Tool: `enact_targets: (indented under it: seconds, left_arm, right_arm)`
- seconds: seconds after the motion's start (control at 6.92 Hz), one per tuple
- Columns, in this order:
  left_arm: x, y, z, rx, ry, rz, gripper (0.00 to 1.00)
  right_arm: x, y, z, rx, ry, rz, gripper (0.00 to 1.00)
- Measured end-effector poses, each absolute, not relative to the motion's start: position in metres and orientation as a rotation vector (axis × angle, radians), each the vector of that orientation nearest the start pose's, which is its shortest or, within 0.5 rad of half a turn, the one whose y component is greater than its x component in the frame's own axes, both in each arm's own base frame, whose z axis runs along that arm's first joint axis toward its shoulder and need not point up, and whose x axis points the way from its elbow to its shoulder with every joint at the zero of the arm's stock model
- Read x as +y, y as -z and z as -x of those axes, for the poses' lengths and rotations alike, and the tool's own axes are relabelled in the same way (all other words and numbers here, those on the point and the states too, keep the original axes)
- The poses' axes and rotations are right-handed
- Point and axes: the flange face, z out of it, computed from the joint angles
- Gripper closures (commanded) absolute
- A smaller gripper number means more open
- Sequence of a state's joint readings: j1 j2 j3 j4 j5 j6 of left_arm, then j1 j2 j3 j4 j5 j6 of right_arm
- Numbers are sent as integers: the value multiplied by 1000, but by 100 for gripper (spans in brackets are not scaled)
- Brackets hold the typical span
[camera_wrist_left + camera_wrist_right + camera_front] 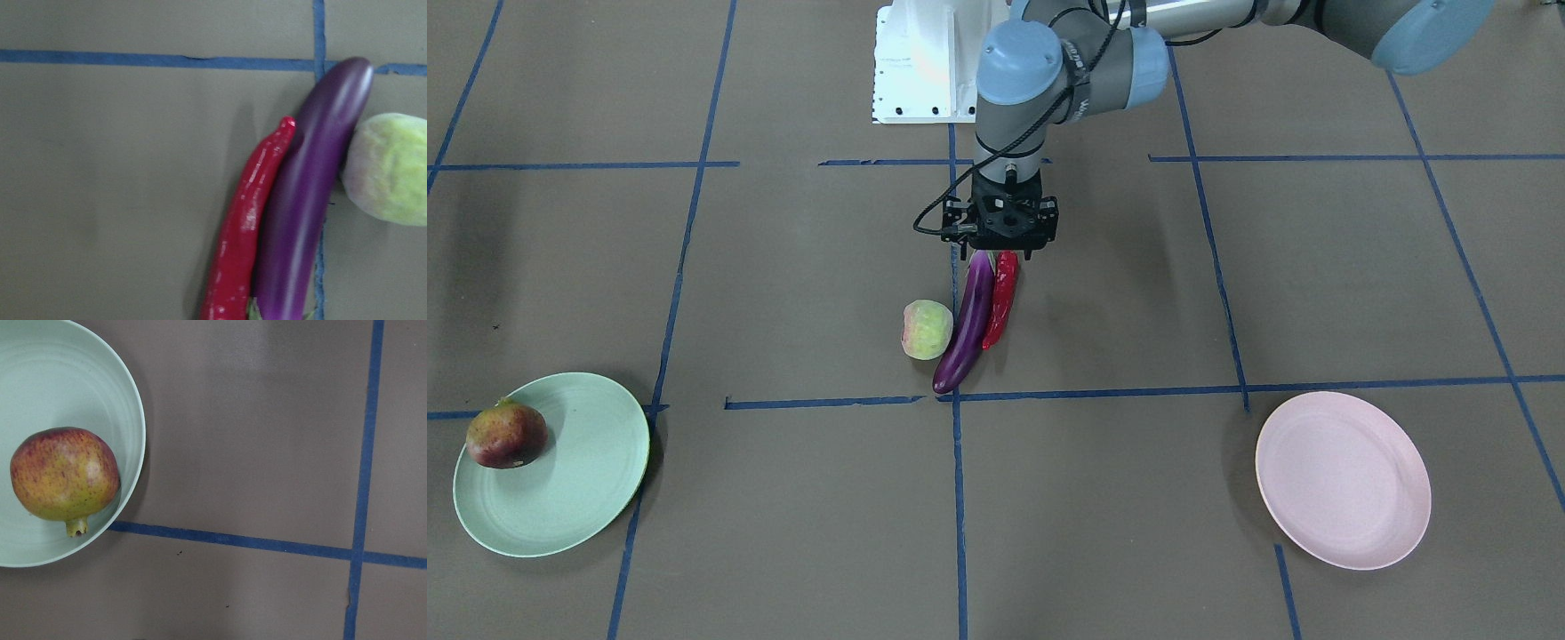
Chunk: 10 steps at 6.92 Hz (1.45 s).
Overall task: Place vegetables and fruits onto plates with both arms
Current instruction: 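Reach the left gripper to the purple eggplant and grasp it, then carry the eggplant with the left gripper onto the pink plate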
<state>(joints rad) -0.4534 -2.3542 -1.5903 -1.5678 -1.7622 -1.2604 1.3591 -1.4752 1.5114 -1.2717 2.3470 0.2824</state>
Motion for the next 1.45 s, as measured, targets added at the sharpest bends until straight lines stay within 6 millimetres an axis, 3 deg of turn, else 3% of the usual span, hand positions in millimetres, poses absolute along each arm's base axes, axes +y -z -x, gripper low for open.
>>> enact_targets:
  seconds: [0.29, 0.43, 0.58, 0.72, 0.87, 1.16, 1.45]
  left_arm:
    - [-415, -181, -624, 743, 62, -137, 31]
    - [-417, -183, -632, 727, 63, -136, 38]
    - [-419, -184, -635, 718, 66, -139, 56]
    - [-420, -185, -637, 711, 69, -146, 85]
    - [-421, -187, -638, 705, 73, -152, 100]
    - [-424, -183, -636, 708, 76, -161, 100]
    - [-437, -165, -610, 740, 95, -178, 100]
  right_arm:
    - [-551, -606, 53, -824, 62, -120, 0]
    - [-551, -606, 53, -824, 62, -119, 0]
    - [-551, -606, 54, -824, 61, -119, 0]
    - [-551, -605, 54, -824, 61, -119, 0]
    - [-551, -605, 54, -824, 62, -120, 0]
    - [-551, -605, 54, -825, 63, -120, 0]
    - [-551, -605, 54, -825, 64, -120, 0]
